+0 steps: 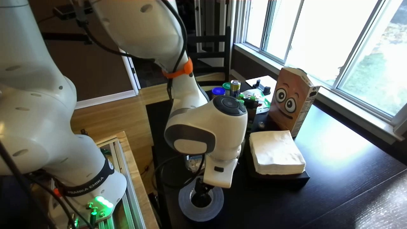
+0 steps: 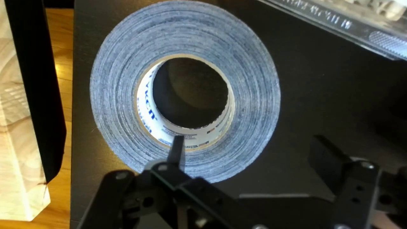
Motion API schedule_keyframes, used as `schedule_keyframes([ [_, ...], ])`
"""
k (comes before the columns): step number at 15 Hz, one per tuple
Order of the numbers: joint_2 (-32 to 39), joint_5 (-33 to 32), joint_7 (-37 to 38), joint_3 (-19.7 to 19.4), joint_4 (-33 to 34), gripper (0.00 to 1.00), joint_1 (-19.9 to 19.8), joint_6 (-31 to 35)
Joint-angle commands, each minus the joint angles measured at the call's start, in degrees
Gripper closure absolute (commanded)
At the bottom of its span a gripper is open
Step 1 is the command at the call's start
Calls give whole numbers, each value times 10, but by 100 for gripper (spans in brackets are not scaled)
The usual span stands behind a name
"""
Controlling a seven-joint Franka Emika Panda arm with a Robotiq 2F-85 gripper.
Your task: Place the tape on the napkins
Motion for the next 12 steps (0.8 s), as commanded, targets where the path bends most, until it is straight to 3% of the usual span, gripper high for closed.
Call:
schedule_keyframes([
  [1, 56, 29, 22, -10, 27, 0, 27, 12],
  [8, 110, 70, 13, 6, 46, 0, 54, 49],
  [12, 143, 89, -1, 15, 64, 0, 48, 52],
])
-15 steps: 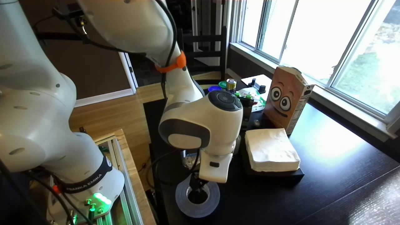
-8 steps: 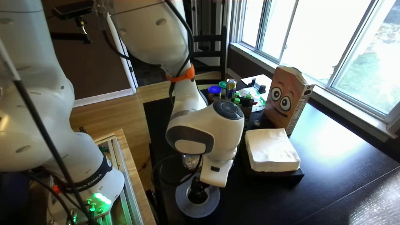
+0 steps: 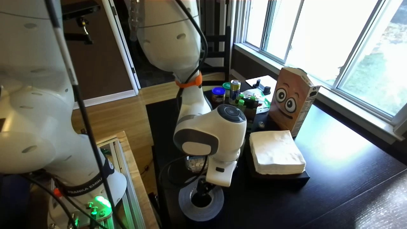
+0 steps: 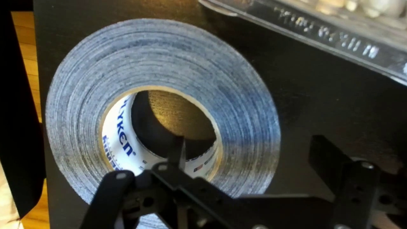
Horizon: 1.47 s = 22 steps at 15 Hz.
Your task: Place the tape on the napkins
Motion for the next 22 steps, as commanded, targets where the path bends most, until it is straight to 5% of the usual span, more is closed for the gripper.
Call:
schedule_keyframes([
  [1, 42, 35, -18, 11, 24, 24, -6, 18],
  [9, 27, 61, -42, 8, 15, 74, -10, 26],
  [13, -3, 31, -54, -32, 8, 79, 22, 3],
  [19, -58, -167, -77, -228, 33, 79, 201, -89],
  [22, -103, -291, -63, -272, 80, 79, 256, -179],
])
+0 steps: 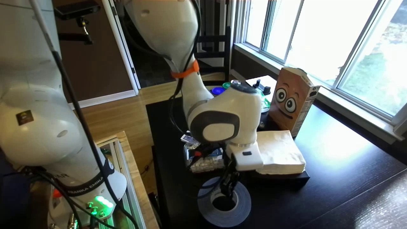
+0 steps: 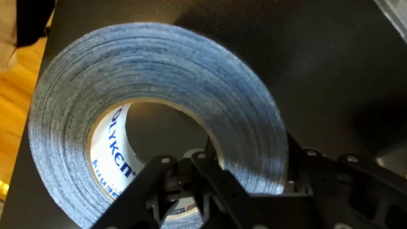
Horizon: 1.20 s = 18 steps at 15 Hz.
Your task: Place the tape on the napkins
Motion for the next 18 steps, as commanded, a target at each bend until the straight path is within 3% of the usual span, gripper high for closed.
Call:
schedule_keyframes([
  [1, -83, -141, 11, -34, 51, 79, 50, -124],
  [3, -119, -196, 2, 13, 86, 79, 34, -192],
  [6, -160, -173, -90, 122, 130, 79, -31, -253],
  [7, -120, -180, -30, 138, 112, 54, -60, -210],
  [9, -141, -175, -59, 175, 128, 54, -78, -234],
  [11, -146, -174, -70, 180, 129, 54, -84, -237],
  [12, -140, -154, -86, 182, 127, 79, -87, -236],
  [15, -125, -93, -208, 230, 172, 79, -123, -231],
  [18, -90, -79, -271, 262, 238, 79, -141, -244],
])
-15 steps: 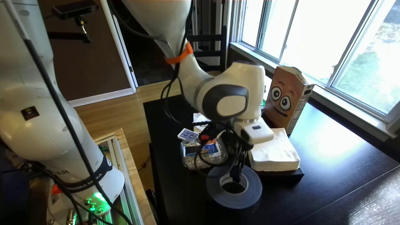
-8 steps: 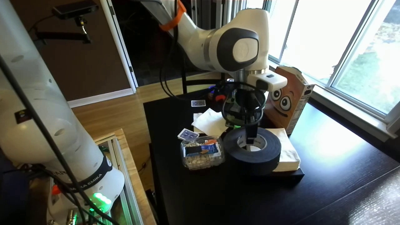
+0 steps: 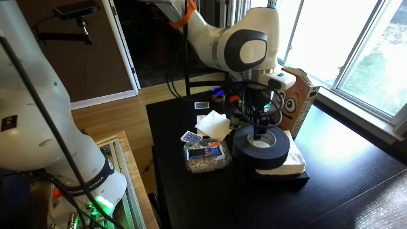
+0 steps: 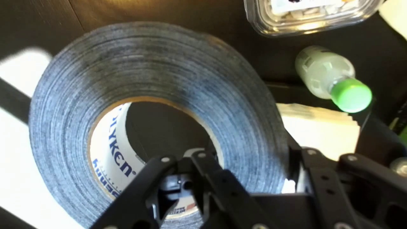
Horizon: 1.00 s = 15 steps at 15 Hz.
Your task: Place the tape on the napkins
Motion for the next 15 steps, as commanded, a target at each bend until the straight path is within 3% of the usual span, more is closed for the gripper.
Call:
schedule_keyframes([
  [1, 45, 25, -87, 41, 102, 79, -27, -28],
  [4, 110, 44, -149, 59, 172, 79, -39, -15],
  [7, 159, 62, -165, 65, 220, 79, -45, -29],
  [15, 248, 43, -118, 52, 253, 79, -16, 20],
])
